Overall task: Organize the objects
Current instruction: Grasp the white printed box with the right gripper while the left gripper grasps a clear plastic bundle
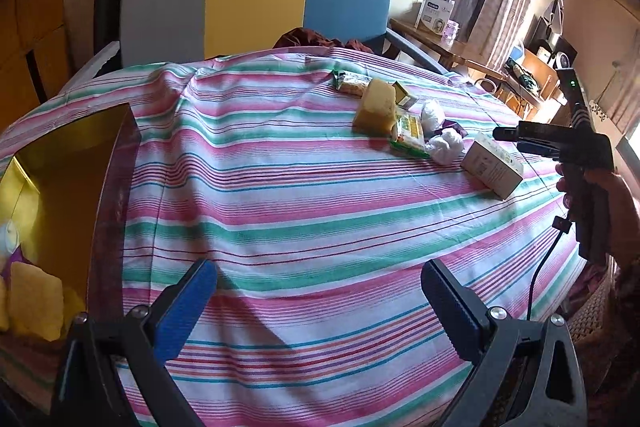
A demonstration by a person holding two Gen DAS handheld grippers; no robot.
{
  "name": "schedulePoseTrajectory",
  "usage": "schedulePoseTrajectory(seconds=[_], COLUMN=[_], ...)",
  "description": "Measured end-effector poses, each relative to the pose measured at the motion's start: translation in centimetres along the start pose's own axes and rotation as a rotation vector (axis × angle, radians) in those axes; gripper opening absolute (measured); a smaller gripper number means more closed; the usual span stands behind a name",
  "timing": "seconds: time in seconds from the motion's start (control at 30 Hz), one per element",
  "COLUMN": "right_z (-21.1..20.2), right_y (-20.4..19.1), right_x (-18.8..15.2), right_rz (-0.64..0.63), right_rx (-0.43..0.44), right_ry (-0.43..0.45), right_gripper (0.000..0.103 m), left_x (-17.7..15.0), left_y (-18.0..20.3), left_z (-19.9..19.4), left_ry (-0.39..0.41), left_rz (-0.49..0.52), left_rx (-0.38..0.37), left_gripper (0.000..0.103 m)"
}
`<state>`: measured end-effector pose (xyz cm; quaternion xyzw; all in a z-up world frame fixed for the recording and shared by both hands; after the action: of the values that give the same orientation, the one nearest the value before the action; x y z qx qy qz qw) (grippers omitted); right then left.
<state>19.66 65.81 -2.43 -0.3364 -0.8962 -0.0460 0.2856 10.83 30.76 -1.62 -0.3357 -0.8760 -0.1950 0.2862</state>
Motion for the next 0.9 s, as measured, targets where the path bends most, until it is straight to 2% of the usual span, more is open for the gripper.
schedulePoseTrajectory(seconds=[0.07, 0.13, 0.17, 0.3, 0.37, 0.43, 0.53, 0.63, 0.67, 0.73, 0.83, 0.9], right_z=[0.8, 1.0, 1.2, 1.5, 1.5, 1.5, 1.6, 3.9, 4.2, 3.1, 1.6, 0.8], right_y=[-0.2, -0.5, -0.5, 0.1, 0.2, 0.1, -0.1, -0.2, -0.2, 0.0, 1.7, 3.1], right_x=[-0.5, -1.0, -1.1, -1.1, -1.1, -1.1, -1.2, -2.1, -2.2, -1.8, -1.1, -0.8], right_rz=[-0.061, -0.117, -0.128, -0.084, -0.067, -0.059, -0.071, -0.079, -0.083, -0.082, 0.028, 0.083], right_rx=[-0.008, -0.054, -0.048, -0.003, 0.018, 0.02, 0.01, 0.019, 0.01, 0.013, 0.054, 0.01], right_ry=[-0.028, -0.012, -0.015, 0.007, 0.01, 0.005, -0.004, -0.138, -0.151, -0.093, -0.035, 0.001], right_gripper=[0.075, 0.075, 0.075, 0.074, 0.068, 0.064, 0.063, 0.054, 0.053, 0.052, 0.052, 0.052], left_x=[0.3, 0.7, 1.0, 2.5, 3.4, 4.3, 5.7, 7.1, 7.5, 8.3, 9.4, 10.1], left_y=[0.8, 1.7, 2.3, 5.1, 6.2, 7.2, 9.0, 10.9, 11.4, 12.4, 13.9, 14.9], left_z=[0.6, 1.5, 2.1, 4.0, 5.0, 6.5, 8.7, 10.3, 10.6, 11.4, 12.3, 13.0], left_ry=[-0.009, -0.02, -0.027, -0.025, -0.014, -0.023, -0.022, -0.002, 0.011, 0.025, 0.047, 0.066], left_rz=[0.011, 0.031, 0.042, 0.097, 0.109, 0.114, 0.157, 0.199, 0.208, 0.238, 0.27, 0.299], left_rx=[-0.005, -0.012, -0.024, -0.053, -0.047, -0.064, -0.048, -0.049, -0.044, -0.046, -0.049, -0.058], left_gripper=[0.103, 0.103, 0.103, 0.103, 0.103, 0.103, 0.103, 0.103, 0.103, 0.103, 0.103, 0.103])
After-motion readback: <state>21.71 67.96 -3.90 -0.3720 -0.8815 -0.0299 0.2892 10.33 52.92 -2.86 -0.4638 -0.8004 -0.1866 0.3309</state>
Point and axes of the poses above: each gripper's, at about its wrist camera, not at the fingertips, and z roughly the way its jaws point, y to its right, x to its top, the point moved 1 cm from there along z, roughly the way its jaws point, and after that the axes turned 1 degree about z, right-handed, at the moved point
